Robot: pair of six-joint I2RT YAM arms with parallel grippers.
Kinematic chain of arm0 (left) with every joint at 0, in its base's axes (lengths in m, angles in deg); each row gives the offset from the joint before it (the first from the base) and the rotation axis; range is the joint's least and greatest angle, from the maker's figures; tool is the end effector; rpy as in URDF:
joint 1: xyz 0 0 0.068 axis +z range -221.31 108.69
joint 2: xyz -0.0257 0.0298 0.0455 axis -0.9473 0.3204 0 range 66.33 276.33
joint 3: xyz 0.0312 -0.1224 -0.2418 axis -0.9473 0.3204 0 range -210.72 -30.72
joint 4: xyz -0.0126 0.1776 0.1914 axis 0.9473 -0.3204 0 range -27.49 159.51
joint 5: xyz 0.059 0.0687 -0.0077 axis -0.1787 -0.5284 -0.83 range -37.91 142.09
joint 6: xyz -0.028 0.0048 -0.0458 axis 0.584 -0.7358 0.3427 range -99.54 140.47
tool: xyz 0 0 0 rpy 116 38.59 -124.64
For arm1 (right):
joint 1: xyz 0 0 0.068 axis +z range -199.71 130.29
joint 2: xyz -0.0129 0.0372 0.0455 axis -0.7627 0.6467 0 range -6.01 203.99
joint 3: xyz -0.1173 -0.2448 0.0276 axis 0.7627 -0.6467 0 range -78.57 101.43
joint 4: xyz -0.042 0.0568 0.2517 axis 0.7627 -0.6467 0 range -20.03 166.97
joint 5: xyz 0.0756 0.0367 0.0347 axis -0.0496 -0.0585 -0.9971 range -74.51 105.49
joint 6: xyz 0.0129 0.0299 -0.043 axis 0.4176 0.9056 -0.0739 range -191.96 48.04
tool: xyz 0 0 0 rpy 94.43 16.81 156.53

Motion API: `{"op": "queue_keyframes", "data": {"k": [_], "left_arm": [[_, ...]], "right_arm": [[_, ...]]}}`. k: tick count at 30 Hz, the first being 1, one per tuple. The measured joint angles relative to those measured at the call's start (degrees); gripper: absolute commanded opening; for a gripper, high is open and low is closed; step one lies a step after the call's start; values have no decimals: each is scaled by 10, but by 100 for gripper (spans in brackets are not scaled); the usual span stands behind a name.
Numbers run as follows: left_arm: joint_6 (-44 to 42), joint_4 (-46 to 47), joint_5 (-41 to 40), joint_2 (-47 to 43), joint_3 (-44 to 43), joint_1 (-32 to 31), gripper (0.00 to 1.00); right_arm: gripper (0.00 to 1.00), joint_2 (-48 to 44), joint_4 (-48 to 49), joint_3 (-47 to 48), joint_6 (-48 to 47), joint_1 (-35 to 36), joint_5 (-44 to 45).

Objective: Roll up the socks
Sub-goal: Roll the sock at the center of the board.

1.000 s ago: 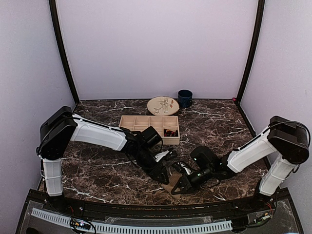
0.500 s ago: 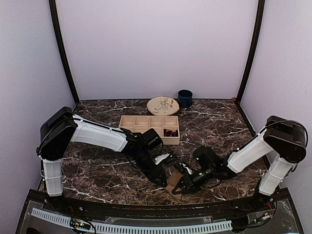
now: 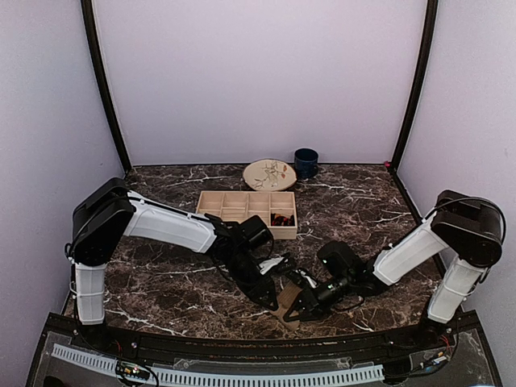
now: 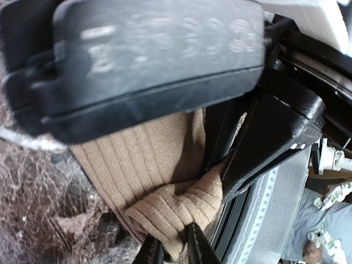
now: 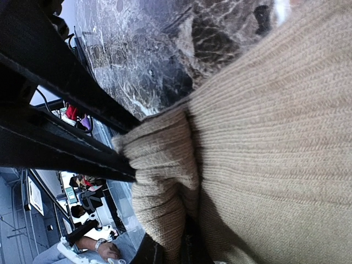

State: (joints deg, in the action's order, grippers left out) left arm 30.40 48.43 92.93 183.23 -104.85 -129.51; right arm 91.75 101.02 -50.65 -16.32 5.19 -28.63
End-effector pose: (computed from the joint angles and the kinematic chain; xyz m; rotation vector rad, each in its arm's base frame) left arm 0.1934 -0.3559 0.1361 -1.3857 -2.4927 1.2458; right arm 0.1327 0.2317 0.0945 0.4044 -2.5598 -1.4442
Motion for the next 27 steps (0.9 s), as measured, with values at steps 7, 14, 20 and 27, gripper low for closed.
{"op": "queue_keyframes", "data": {"k": [7,14,20,27], "left_arm": [[26,5,3,7,0,0,4],[66,5,7,17,-7,2,2],[83,-3,7,38,-39,2,2],[91,-4,10,51,-58,7,2]], "right_arm": [[24,3,-22,12,-5,-2,1],[31,-15,-130,55,-59,0,21],[33,-42,-207,72,-102,2,61],[35,-94,-295,76,-143,13,147]]}}
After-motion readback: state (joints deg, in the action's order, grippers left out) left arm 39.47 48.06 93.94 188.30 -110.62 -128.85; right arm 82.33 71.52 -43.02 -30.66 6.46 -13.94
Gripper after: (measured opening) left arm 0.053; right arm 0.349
